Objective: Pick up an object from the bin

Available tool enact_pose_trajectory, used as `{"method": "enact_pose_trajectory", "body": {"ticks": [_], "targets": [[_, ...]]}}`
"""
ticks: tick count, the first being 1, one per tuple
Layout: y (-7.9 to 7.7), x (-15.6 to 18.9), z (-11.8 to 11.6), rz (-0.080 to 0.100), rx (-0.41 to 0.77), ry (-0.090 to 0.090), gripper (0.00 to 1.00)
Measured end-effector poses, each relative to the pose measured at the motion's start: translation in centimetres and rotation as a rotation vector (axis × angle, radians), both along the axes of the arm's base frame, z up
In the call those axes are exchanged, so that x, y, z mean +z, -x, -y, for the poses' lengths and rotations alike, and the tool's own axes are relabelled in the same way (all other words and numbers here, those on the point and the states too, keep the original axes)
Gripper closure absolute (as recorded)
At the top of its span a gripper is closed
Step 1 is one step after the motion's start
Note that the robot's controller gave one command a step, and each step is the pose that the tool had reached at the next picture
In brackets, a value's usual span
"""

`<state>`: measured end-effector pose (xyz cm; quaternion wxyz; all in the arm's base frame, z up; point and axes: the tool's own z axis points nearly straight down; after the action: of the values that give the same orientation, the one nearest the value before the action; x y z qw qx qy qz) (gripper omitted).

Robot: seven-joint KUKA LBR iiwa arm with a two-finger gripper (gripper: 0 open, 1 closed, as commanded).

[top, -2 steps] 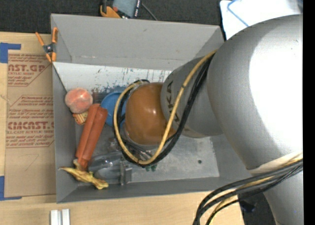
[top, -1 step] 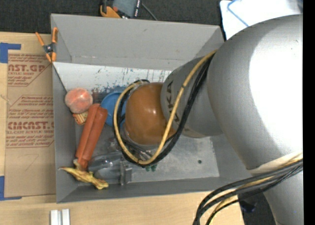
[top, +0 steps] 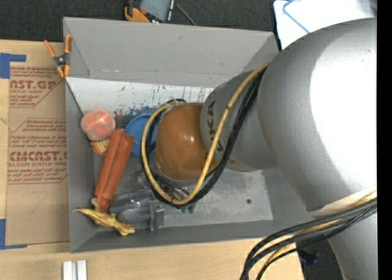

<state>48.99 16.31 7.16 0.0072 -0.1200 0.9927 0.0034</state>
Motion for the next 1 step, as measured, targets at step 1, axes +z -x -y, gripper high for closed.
{"method": "enact_pose_trajectory", "body": {"ticks": [1], "targets": [[0.08,0.33,0.02,-0.002,-0.001,0.0,1.0]]}}
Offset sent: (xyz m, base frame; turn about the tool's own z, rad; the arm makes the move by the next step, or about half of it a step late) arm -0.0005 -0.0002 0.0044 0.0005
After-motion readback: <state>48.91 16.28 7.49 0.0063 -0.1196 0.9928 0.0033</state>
